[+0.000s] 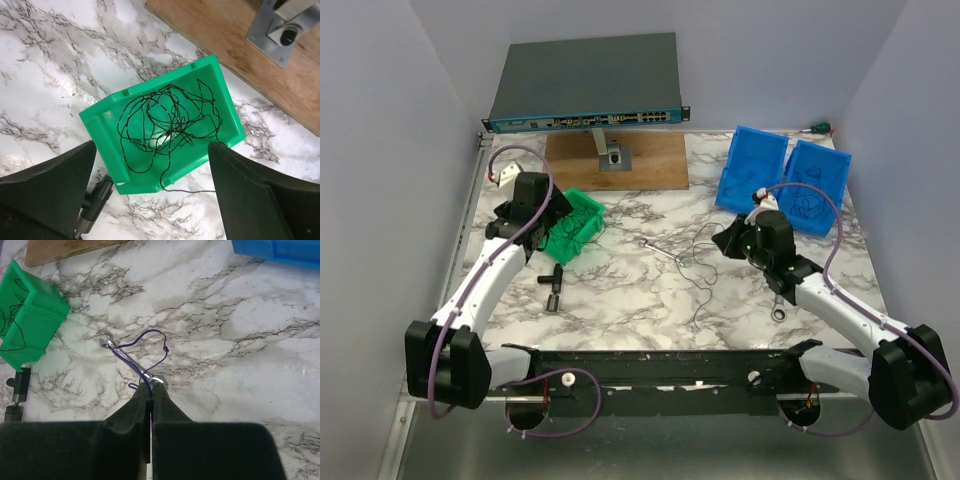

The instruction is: Untangle the cables

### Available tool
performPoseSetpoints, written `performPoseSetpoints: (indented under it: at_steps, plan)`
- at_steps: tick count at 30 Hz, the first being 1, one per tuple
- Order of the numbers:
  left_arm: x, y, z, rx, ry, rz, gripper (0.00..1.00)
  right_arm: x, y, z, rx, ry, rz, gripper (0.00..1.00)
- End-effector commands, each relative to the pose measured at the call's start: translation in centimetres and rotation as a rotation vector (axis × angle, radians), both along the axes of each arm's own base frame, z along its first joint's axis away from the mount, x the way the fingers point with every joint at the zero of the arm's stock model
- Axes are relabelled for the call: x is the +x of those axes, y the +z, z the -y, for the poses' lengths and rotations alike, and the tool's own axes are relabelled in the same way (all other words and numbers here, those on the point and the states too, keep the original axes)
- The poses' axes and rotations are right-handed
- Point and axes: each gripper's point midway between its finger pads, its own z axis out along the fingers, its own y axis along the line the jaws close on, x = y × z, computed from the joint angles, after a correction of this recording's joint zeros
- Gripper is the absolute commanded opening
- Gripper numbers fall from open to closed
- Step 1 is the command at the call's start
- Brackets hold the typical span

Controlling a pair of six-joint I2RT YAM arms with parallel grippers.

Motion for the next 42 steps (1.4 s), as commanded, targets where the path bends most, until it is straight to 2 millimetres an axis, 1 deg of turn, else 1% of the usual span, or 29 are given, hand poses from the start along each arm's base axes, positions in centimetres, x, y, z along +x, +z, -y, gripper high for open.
performPoseSetpoints:
  at_steps: [1,5,7,9,11,13,15,17,19,22,24,26,27,28,29,31,34,39,40,41,42]
  plan:
    - [-1.5,1.8,0.8,-0.049,-0.055,0.069,0.99,0.3,0.6,-1.0,0.015,0.045,-0.009,0.01]
    - [-2.4,2.9,0.8,-0.061,-0.073,0.116,0.99,0.5,0.6,-1.4,0.017,0.064,-0.019,0.01]
    - [-2.6,3.2,0.9,-0.053,-0.084,0.123,0.99,0.6,0.7,-1.5,0.019,0.065,-0.017,0.01]
    - [-2.4,3.2,1.4,-0.056,-0.117,0.121,0.99,0.6,0.9,-1.5,0.017,0.065,-0.011,0.01]
    - [-2.2,2.9,2.6,-0.082,-0.183,0.11,0.99,0.7,1.1,-1.4,0.016,0.062,-0.009,0.01]
    - [-2.1,2.4,4.3,-0.118,-0.25,0.088,0.98,0.7,1.1,-1.4,0.011,0.06,-0.01,0.01]
    - [-2.2,1.9,6.7,-0.126,-0.348,0.084,0.99,0.6,1.1,-1.2,0.007,0.057,-0.008,0.01]
    - [-2.6,0.9,8.7,-0.115,-0.416,0.062,0.98,0.5,1.0,-1.1,0.004,0.055,-0.009,0.01]
    - [-3.0,-0.1,10.2,-0.096,-0.453,0.034,0.98,0.5,1.1,-1.1,0.004,0.051,-0.006,0.01]
    - [-3.3,-1.6,11.8,-0.039,-0.475,-0.008,0.97,0.5,1.1,-1.0,0.001,0.052,-0.006,0.01]
    - [-3.0,-2.3,12.2,0.023,-0.473,-0.028,0.92,0.4,1.1,-1.0,0.0,0.05,-0.004,0.01]
    - [-2.6,-2.8,12.2,0.126,-0.466,-0.056,0.88,0.3,1.1,-0.9,-0.002,0.05,-0.003,0.01]
    - [-2.1,-2.9,12.0,0.18,-0.455,-0.072,0.85,0.3,1.1,-0.8,-0.004,0.048,-0.005,0.01]
    - [-1.9,-3.3,12.0,0.225,-0.461,-0.099,0.83,0.3,1.1,-0.8,-0.004,0.048,-0.002,0.01]
    - [-1.5,-3.3,12.2,0.258,-0.462,-0.11,0.81,0.3,1.1,-0.7,-0.006,0.047,0.0,0.01]
    - [-0.9,-4.0,12.3,0.318,-0.459,-0.157,0.78,0.3,1.2,-0.7,-0.006,0.042,0.003,0.01]
    - [-0.3,-5.0,12.1,0.383,-0.448,-0.21,0.71,0.4,1.3,-0.7,-0.005,0.042,0.007,0.01]
    - [0.1,-6.2,11.9,0.426,-0.445,-0.249,0.61,0.5,1.4,-0.8,-0.005,0.043,0.009,0.01]
    - [0.1,-6.4,11.9,0.43,-0.446,-0.256,0.56,0.5,1.4,-0.8,-0.006,0.044,0.011,0.01]
    - [0.2,-6.5,11.9,0.435,-0.443,-0.259,0.49,0.6,1.4,-0.8,-0.006,0.043,0.012,0.01]
    - [0.3,-6.5,11.9,0.435,-0.442,-0.259,0.39,0.6,1.5,-0.8,-0.004,0.042,0.013,0.01]
